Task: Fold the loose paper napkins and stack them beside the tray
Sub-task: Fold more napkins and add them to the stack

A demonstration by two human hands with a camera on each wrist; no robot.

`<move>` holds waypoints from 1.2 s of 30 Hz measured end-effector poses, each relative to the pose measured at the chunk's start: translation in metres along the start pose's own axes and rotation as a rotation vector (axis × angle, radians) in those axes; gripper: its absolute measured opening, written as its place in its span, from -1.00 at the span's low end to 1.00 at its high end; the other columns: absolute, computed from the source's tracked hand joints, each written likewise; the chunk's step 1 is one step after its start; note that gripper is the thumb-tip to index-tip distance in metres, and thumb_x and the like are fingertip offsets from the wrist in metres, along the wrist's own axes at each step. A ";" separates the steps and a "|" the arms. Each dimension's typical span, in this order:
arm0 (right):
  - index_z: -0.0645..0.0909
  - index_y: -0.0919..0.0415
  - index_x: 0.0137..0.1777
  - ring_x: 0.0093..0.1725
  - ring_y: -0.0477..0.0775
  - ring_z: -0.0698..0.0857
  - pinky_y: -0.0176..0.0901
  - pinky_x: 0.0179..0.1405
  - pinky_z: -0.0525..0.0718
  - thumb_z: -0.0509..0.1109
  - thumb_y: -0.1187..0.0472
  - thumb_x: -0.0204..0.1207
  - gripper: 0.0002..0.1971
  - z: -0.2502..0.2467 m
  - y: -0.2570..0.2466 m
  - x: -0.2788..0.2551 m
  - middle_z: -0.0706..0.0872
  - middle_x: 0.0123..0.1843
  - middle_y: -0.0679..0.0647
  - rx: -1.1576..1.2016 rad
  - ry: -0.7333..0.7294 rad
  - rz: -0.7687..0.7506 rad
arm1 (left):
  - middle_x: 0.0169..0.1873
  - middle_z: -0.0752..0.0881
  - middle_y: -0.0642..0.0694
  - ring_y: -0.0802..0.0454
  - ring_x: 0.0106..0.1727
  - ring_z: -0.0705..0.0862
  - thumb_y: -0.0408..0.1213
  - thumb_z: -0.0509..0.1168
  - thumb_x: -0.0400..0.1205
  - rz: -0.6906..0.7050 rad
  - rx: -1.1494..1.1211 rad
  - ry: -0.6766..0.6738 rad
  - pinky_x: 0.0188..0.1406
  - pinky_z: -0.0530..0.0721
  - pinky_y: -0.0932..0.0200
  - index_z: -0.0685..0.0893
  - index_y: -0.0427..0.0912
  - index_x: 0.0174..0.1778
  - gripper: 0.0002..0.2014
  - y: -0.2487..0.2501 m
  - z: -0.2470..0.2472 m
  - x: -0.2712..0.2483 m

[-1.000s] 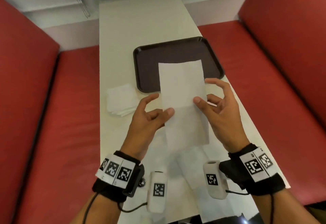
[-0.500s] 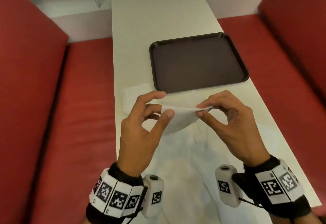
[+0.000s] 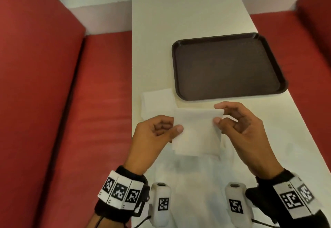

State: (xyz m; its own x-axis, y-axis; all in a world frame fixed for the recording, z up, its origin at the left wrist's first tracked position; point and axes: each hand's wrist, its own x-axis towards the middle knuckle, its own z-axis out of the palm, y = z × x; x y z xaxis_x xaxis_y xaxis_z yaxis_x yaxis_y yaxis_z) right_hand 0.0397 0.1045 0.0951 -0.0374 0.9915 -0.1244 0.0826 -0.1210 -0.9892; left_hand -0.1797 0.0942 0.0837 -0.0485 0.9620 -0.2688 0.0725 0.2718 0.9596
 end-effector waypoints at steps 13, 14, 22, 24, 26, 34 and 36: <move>0.64 0.01 0.13 -0.15 -0.06 0.85 -0.32 -0.14 0.72 0.44 0.34 0.57 -0.76 -0.063 0.051 -0.021 0.80 0.05 -0.07 -0.285 0.194 0.239 | -0.37 0.78 0.12 -0.06 -0.07 0.77 -0.12 0.61 0.47 -0.132 0.484 0.389 -0.06 0.76 0.02 0.77 -0.05 -0.11 -0.80 -0.051 -0.049 0.114; 0.64 -0.03 0.12 -0.16 -0.12 0.84 -0.35 -0.23 0.69 0.45 0.32 0.57 -0.76 -0.074 0.056 -0.028 0.80 0.04 -0.10 -0.352 0.213 0.268 | -0.39 0.73 0.15 -0.10 0.00 0.70 -0.10 0.60 0.48 -0.105 0.577 0.409 -0.04 0.68 0.01 0.74 -0.02 -0.10 -0.80 -0.051 -0.047 0.113; 0.58 -0.01 0.39 0.18 0.14 0.58 0.07 0.14 0.65 0.60 -0.06 0.39 -0.44 -0.117 0.127 -0.086 0.55 0.28 0.07 -1.040 0.057 0.379 | -0.32 0.55 0.04 -0.11 -0.21 0.59 0.05 0.42 0.61 0.057 0.813 0.462 -0.20 0.62 -0.05 0.50 -0.08 0.04 -0.66 -0.038 -0.004 0.073; 0.58 0.03 0.41 0.17 0.15 0.52 0.07 0.10 0.66 0.61 -0.06 0.38 -0.41 -0.117 0.143 -0.094 0.53 0.28 0.08 -1.057 0.047 0.324 | -0.40 0.51 0.05 -0.05 -0.32 0.57 -0.01 0.38 0.64 0.150 0.805 0.327 -0.32 0.49 0.04 0.51 -0.07 0.00 -0.76 -0.039 0.023 0.052; 0.64 0.04 0.33 0.13 0.12 0.52 0.01 0.07 0.64 0.61 -0.02 0.41 -0.50 -0.119 0.149 -0.095 0.54 0.21 0.05 -0.995 0.092 0.222 | -0.40 0.49 0.09 0.12 -0.36 0.53 -0.05 0.37 0.64 0.206 0.812 0.184 -0.38 0.41 0.12 0.53 -0.01 -0.04 -0.83 -0.045 0.056 0.026; 0.76 -0.13 0.08 0.32 0.12 0.55 0.12 0.39 0.38 0.26 -0.22 0.37 -0.61 -0.157 0.148 -0.114 0.70 0.20 -0.13 -1.086 -0.091 -0.048 | -0.09 0.59 0.18 0.18 -0.07 0.60 -0.01 0.37 0.62 0.312 0.923 -0.267 -0.07 0.62 0.17 0.63 0.08 0.11 -0.81 -0.088 0.156 -0.059; 0.74 -0.11 0.05 0.33 0.14 0.54 0.09 0.42 0.31 0.31 -0.15 0.32 -0.65 -0.166 0.152 -0.116 0.69 0.20 -0.10 -1.091 -0.171 -0.071 | 0.15 0.60 0.12 0.09 0.20 0.57 0.12 0.34 0.62 0.270 1.079 -0.386 0.16 0.55 0.11 0.57 0.08 0.32 -0.61 -0.101 0.173 -0.072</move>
State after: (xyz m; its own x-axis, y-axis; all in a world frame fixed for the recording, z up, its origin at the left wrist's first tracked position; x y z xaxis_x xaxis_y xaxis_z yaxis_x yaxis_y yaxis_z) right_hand 0.2220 -0.0213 -0.0275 -0.2074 0.9647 -0.1624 0.9050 0.1262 -0.4062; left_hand -0.0111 0.0023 -0.0080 0.3888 0.8859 -0.2530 0.8488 -0.2377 0.4722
